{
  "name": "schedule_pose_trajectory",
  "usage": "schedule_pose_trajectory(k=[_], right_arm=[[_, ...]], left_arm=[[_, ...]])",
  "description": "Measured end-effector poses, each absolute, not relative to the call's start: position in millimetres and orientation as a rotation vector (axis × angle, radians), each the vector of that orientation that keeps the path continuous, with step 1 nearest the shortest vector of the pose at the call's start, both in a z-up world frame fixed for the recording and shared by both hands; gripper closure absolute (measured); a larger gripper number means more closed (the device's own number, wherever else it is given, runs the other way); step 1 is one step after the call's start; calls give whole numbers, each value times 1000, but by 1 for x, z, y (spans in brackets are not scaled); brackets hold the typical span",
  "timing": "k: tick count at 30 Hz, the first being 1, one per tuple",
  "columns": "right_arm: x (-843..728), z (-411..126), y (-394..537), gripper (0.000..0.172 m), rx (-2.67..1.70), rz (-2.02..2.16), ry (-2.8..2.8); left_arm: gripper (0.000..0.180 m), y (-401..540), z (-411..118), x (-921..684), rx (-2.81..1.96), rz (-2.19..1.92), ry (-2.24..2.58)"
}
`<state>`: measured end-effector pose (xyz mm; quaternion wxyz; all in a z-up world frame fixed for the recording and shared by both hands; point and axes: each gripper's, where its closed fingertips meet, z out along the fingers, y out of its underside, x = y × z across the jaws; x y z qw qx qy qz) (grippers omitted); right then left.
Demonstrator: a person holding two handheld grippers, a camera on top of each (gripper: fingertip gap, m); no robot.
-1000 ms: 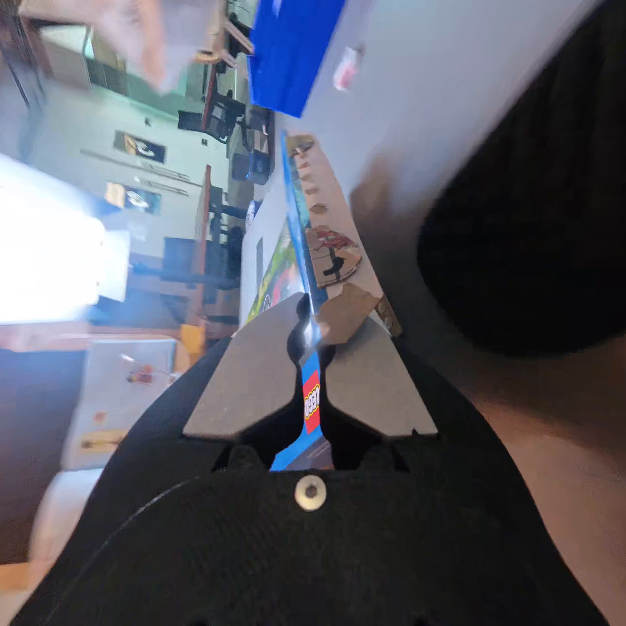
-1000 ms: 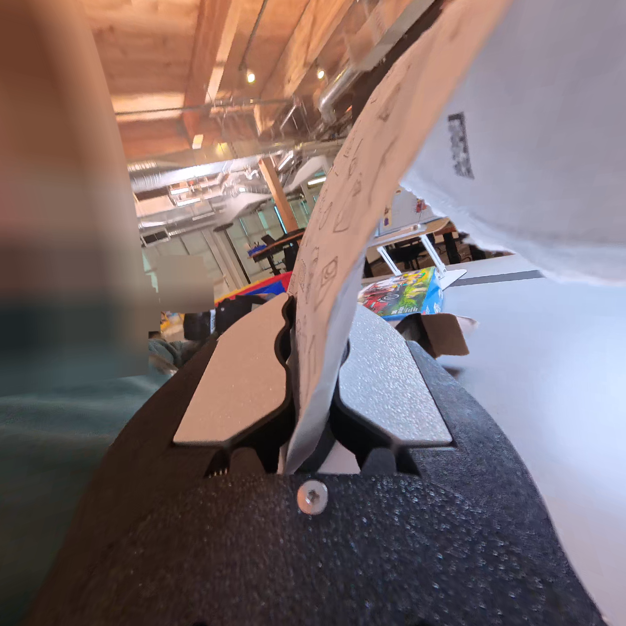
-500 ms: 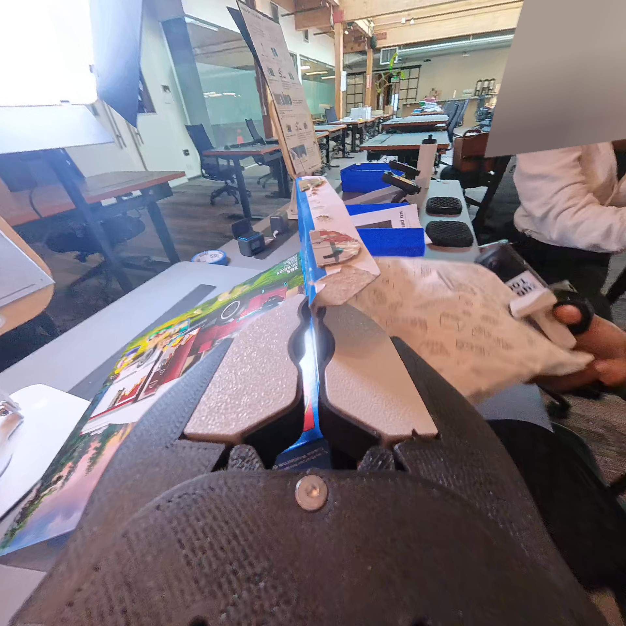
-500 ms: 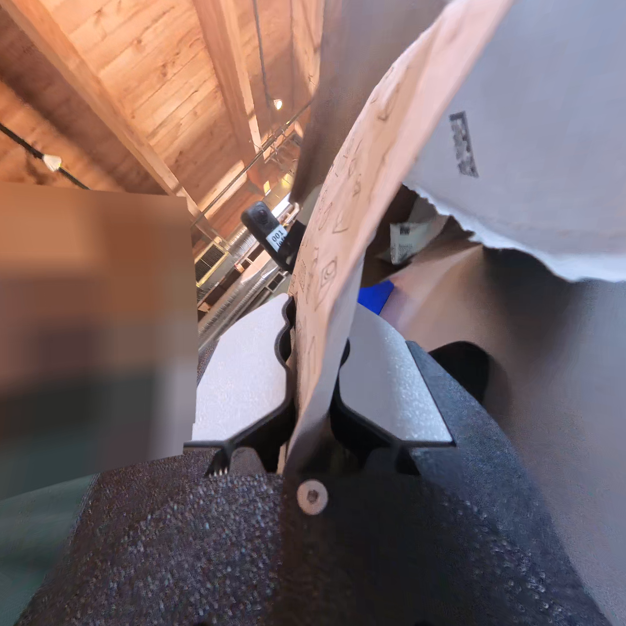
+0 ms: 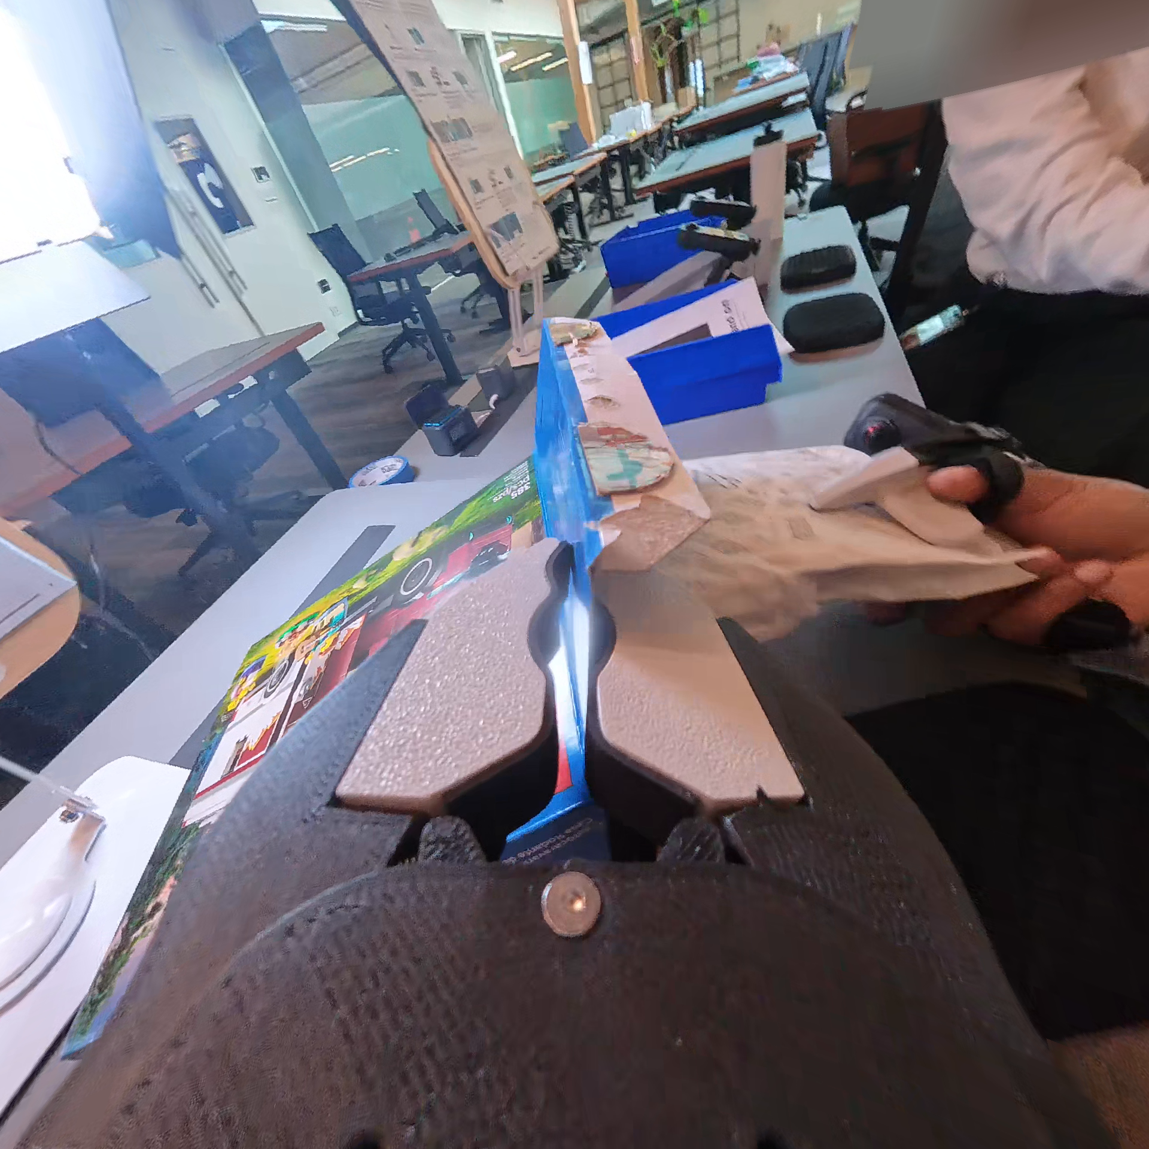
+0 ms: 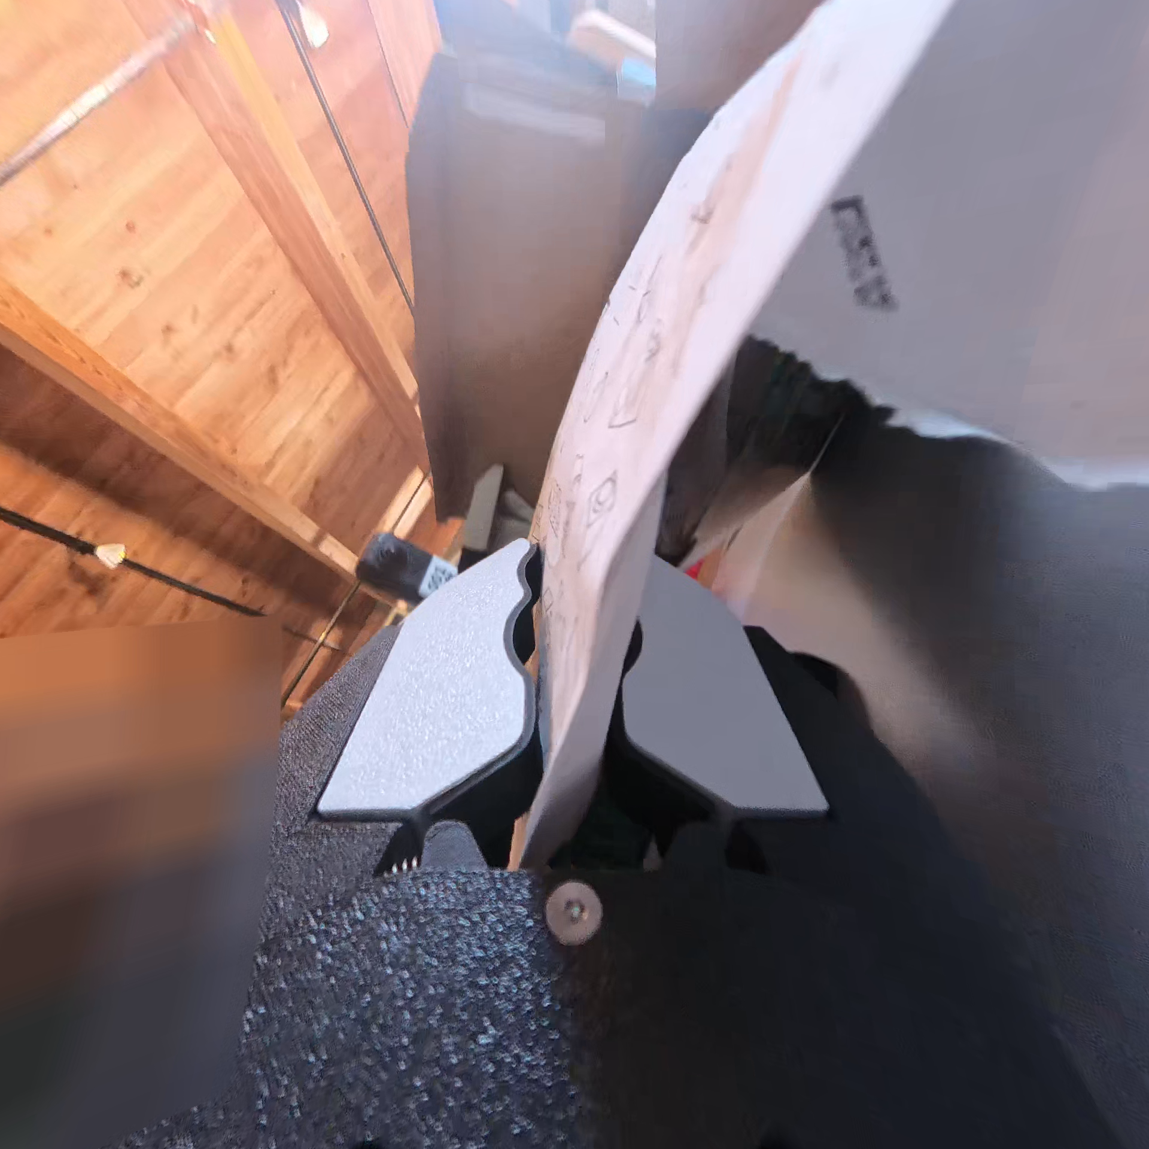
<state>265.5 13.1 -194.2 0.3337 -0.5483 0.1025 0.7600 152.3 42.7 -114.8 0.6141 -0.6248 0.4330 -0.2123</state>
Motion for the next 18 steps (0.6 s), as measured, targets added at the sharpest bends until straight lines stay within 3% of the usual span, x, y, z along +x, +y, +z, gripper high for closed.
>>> schedule_pose_trajectory(k=[7, 13, 18], right_arm=[[239, -173, 55, 152, -1415, 1852, 203], [219, -171, 65, 152, -1538, 1818, 114], [229, -161, 66, 152, -1252, 1944, 359]], left_arm=[[177, 27, -125, 172, -1392, -408, 1129], [179, 42, -96, 142, -1433, -517, 984], [178, 40, -99, 144, -1434, -538, 974]])
